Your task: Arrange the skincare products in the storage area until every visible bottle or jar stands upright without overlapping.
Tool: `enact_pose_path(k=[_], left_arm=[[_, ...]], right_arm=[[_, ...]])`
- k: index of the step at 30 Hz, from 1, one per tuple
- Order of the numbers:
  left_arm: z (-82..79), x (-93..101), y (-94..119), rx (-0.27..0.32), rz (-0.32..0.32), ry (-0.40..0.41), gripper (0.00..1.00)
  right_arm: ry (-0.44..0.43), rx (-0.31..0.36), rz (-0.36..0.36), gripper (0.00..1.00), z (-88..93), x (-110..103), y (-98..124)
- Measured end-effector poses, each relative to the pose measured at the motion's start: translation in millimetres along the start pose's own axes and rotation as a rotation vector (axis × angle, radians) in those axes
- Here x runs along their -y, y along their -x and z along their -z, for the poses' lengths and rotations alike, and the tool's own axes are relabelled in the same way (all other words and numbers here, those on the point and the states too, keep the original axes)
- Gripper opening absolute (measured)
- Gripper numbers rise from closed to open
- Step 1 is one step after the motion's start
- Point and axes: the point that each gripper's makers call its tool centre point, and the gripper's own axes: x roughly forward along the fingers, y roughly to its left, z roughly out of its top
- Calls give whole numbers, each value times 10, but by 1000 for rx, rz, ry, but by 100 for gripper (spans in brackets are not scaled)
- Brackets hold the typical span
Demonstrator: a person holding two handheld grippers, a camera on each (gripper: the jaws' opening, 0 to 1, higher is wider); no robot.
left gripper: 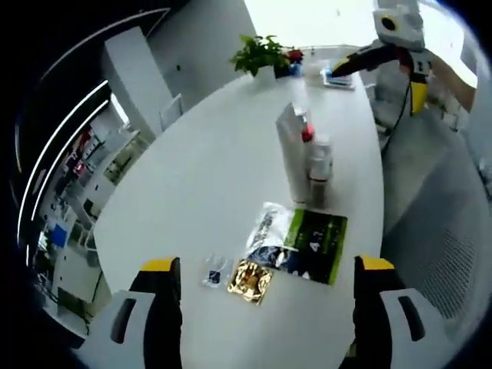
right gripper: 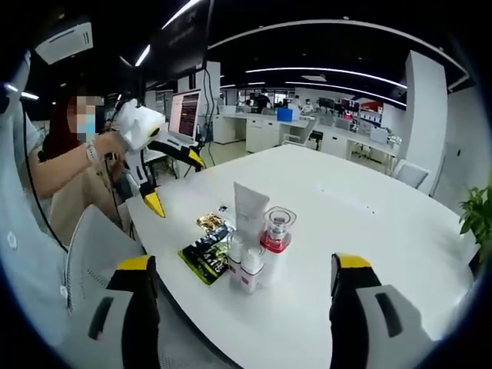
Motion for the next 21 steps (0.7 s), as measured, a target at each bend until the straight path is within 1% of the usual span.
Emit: enact_pose_path(k=[3, 8, 10, 13, 17, 18, 21], left_arm=[[26, -15, 64, 20, -21, 44, 94], [58, -9, 187, 40, -56, 81, 97], [72, -14, 240, 52, -76, 119, 97], [86, 1, 313, 74, -88, 162, 97], [112, 46, 384, 84, -98, 186, 97], [114, 46, 408, 90, -109, 203, 97], [105, 62, 472, 108, -120, 223, 97]], right_arm=[[5, -4, -6, 94, -4, -10, -14], [15, -9, -12, 94, -6, -20, -35], [17, -10, -13, 94, -6, -19, -41], [21, -11, -16, 94, -5, -21, -49], [36, -30, -6, 95, 36, 3, -66], [39, -33, -4, 95, 42, 7, -68], [43, -33, -4, 95, 42, 9, -76]])
